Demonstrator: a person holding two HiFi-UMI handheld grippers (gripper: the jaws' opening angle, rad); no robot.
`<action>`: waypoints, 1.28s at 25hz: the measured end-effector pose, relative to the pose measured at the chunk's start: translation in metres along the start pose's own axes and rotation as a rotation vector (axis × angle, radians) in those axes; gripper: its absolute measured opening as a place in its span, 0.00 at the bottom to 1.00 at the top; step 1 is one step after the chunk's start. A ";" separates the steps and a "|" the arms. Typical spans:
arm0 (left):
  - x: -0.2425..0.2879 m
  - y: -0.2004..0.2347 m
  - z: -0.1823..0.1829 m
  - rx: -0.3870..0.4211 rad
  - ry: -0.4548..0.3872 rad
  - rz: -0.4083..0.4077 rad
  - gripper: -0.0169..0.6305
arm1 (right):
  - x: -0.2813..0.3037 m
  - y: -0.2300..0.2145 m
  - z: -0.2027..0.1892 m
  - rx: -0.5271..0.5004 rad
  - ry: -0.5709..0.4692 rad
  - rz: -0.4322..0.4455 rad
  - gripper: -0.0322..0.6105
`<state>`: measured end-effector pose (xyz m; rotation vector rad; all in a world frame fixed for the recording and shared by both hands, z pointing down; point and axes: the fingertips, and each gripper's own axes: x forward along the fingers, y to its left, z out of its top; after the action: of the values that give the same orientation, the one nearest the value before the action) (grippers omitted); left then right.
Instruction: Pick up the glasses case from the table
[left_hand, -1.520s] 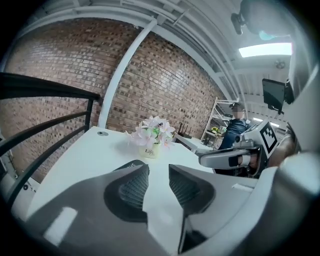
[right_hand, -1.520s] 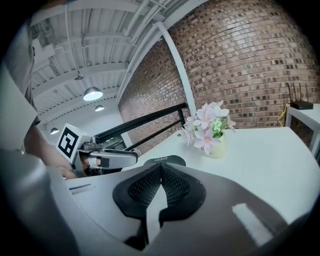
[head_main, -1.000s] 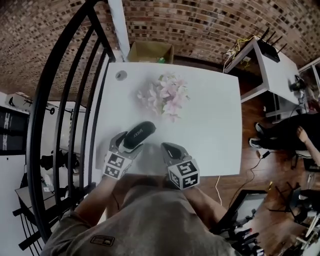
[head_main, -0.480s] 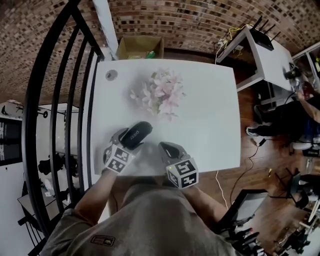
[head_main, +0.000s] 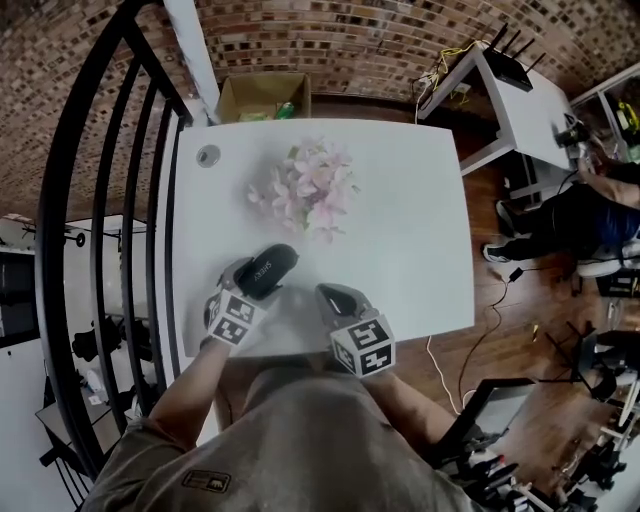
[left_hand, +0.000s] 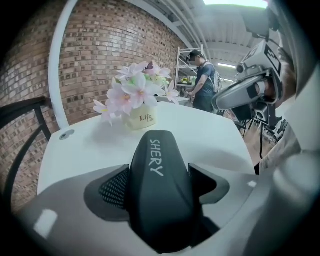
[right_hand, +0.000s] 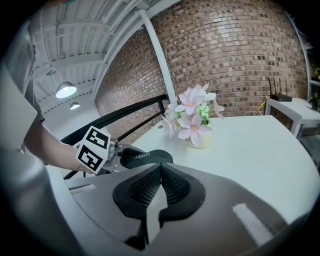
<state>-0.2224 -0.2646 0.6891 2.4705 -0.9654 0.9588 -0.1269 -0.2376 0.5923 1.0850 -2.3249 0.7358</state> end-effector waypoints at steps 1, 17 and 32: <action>-0.001 0.001 0.002 -0.011 -0.004 0.001 0.58 | -0.001 -0.001 0.000 -0.001 -0.001 -0.003 0.07; -0.030 -0.013 0.041 -0.145 -0.218 0.014 0.58 | -0.018 -0.010 0.000 -0.014 -0.027 -0.024 0.07; -0.087 -0.099 0.126 -0.372 -0.494 0.056 0.58 | -0.117 -0.044 0.003 -0.040 -0.185 0.005 0.07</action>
<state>-0.1418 -0.2146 0.5334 2.3971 -1.2334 0.1444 -0.0247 -0.1999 0.5301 1.1742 -2.4851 0.6104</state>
